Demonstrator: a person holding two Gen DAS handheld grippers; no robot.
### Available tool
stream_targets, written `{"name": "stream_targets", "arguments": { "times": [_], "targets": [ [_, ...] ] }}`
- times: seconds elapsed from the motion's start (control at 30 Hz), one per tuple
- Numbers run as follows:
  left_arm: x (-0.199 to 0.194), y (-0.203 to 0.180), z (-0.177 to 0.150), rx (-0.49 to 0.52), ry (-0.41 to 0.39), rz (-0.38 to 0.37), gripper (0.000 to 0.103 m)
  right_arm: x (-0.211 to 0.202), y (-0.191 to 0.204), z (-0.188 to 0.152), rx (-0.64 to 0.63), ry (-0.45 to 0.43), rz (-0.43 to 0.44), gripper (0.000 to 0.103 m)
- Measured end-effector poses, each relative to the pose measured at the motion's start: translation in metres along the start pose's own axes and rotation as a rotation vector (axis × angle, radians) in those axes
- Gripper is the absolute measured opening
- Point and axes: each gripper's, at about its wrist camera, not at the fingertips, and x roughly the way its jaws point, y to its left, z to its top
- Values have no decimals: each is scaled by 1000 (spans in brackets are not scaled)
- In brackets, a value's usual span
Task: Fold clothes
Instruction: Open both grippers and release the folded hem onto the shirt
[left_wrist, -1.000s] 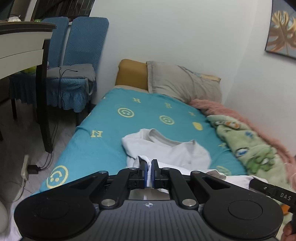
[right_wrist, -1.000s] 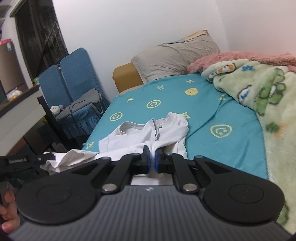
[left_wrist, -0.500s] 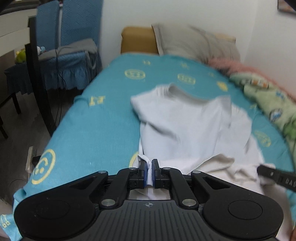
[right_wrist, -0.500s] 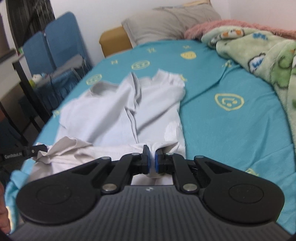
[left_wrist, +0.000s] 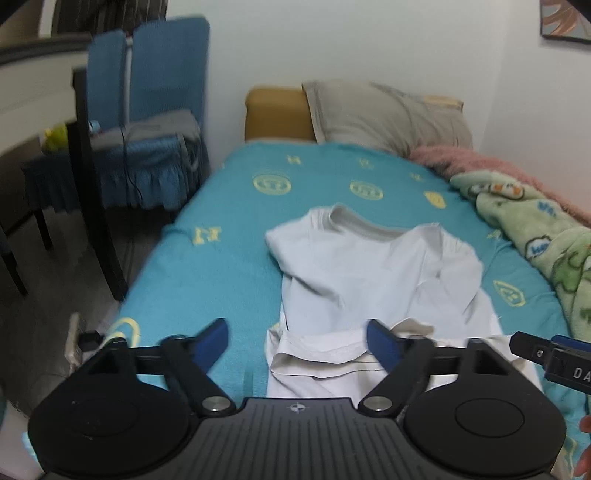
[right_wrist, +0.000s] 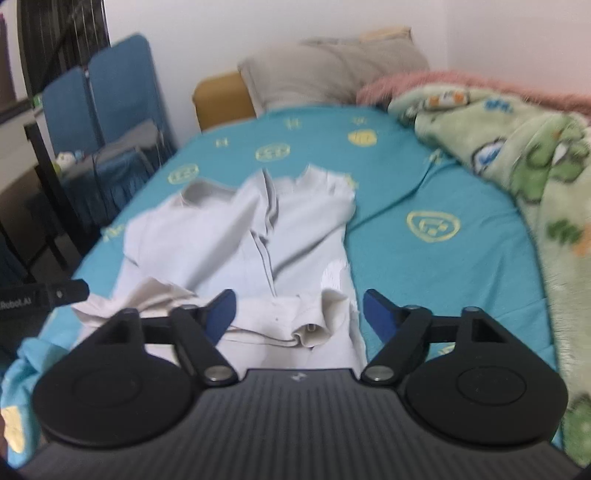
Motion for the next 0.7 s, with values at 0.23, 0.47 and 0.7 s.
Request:
{"name": "stream_targets", "arguments": {
  "times": [0.23, 0.47, 0.7],
  "targets": [
    [-63, -2, -2, 2, -52, -35, 93, -56, 8, 0, 4, -56, 18, 78],
    [-100, -5, -15, 4, -48, -44, 98, -92, 10, -7, 40, -73, 36, 78],
    [-106, -10, -33, -15, 58, -84, 98, -101, -13, -25, 263, 93, 63, 78]
  ]
}}
